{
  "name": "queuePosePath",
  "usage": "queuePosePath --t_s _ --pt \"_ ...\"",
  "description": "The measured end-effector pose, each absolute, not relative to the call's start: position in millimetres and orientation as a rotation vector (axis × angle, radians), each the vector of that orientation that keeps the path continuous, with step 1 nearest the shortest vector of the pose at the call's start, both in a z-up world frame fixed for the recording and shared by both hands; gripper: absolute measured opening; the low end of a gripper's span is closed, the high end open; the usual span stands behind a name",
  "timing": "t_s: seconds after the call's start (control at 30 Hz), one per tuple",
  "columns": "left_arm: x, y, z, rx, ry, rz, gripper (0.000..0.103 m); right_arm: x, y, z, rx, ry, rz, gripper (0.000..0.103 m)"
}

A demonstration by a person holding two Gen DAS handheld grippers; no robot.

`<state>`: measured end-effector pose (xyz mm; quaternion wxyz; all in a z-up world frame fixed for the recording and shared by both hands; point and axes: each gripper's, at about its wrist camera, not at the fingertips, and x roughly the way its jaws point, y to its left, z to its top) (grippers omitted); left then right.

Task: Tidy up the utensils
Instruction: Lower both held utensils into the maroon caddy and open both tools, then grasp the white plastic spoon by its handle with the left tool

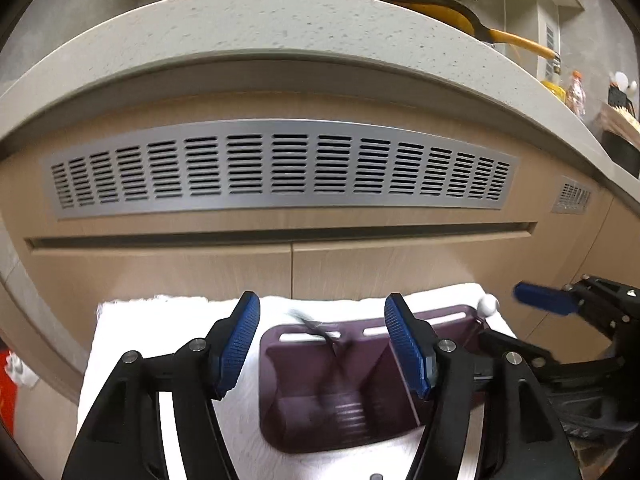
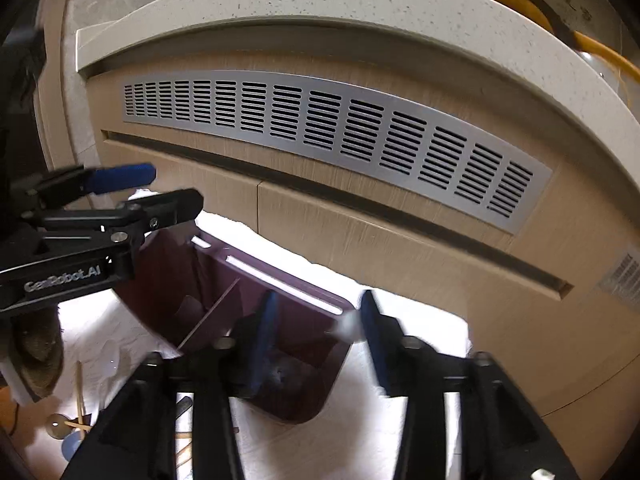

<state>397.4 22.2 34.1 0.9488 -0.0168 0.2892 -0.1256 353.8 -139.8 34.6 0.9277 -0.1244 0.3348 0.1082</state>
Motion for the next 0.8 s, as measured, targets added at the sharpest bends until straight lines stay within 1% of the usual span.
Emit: queuePosePath --t_s 0.03,0.13,0.2,0.33,0.37,0.57,0.7,0.8 --pt "392.8 24.4 33.7 -0.038 0.585 -0.253 0.065 349.6 -140.9 36.0 -0.253 0.676 0.219 0.054" --pt "377.9 32.6 37.4 -0.045 0.572 -0.238 0.066 336.5 -145.9 45.9 -0.250 0.647 0.211 0.054" --pt "364.1 41.7 38.6 -0.049 0.574 -0.224 0.069 323.1 -148.2 50.0 -0.243 0.633 0.202 0.056" --pt "333.0 52.3 28.5 -0.023 0.619 -0.206 0.070 293.2 -148.7 49.5 -0.230 0.635 0.208 0.066" --pt "325.9 54.9 24.2 -0.016 0.631 -0.202 0.070 289.1 -147.2 46.5 -0.227 0.643 0.214 0.068" --pt "280.9 77.2 -11.8 -0.003 0.732 -0.174 0.070 257.2 -144.7 11.5 -0.194 0.724 0.253 0.068" --pt "270.4 85.1 -40.5 -0.040 0.842 -0.176 0.070 242.1 -145.2 -14.6 -0.165 0.780 0.260 0.068" --pt "270.3 75.6 -58.6 -0.036 0.886 -0.189 0.069 233.7 -143.2 -28.8 -0.174 0.801 0.253 0.068"
